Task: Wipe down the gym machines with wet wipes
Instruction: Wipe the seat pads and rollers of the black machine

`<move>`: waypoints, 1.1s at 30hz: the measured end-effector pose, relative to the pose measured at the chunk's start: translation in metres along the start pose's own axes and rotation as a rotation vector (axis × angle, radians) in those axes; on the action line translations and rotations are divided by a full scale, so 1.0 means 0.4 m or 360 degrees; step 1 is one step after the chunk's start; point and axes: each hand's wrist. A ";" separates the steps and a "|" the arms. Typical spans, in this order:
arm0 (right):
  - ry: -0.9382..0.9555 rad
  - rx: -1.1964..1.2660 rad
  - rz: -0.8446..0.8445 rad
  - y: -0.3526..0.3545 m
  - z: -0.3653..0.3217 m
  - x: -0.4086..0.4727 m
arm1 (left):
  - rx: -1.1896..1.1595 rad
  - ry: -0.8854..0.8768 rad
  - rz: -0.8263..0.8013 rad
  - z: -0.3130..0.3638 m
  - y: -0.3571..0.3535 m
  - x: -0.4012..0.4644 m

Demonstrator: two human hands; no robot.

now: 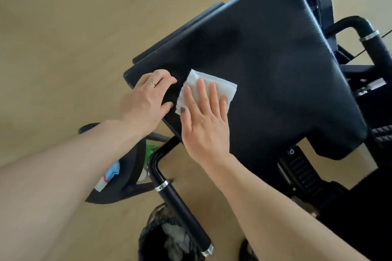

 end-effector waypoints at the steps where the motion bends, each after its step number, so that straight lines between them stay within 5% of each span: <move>1: -0.0004 0.0035 0.0021 -0.010 -0.011 -0.014 | -0.0027 -0.0011 0.0008 -0.004 -0.001 -0.002; 8: 0.0095 -0.0136 0.0030 -0.090 0.063 -0.258 | -0.0022 -0.0113 0.0033 -0.023 -0.007 -0.002; 15: -0.0861 0.0467 0.0488 -0.091 -0.102 -0.051 | 0.0148 -0.0344 0.0028 -0.055 0.004 0.017; 20: -0.0731 0.0196 0.0444 -0.157 -0.164 -0.076 | 0.0392 -0.0596 -0.0035 -0.099 0.015 0.040; 33: -0.0901 0.0267 0.0470 -0.142 -0.181 -0.068 | 0.0330 -0.0812 0.0033 -0.126 0.016 0.058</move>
Point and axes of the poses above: each hand's wrist, its own x-axis towards the middle knuckle, its own y-axis out of the back of the hand, z = x × y, and after that the axes turned 1 degree about y, right-handed
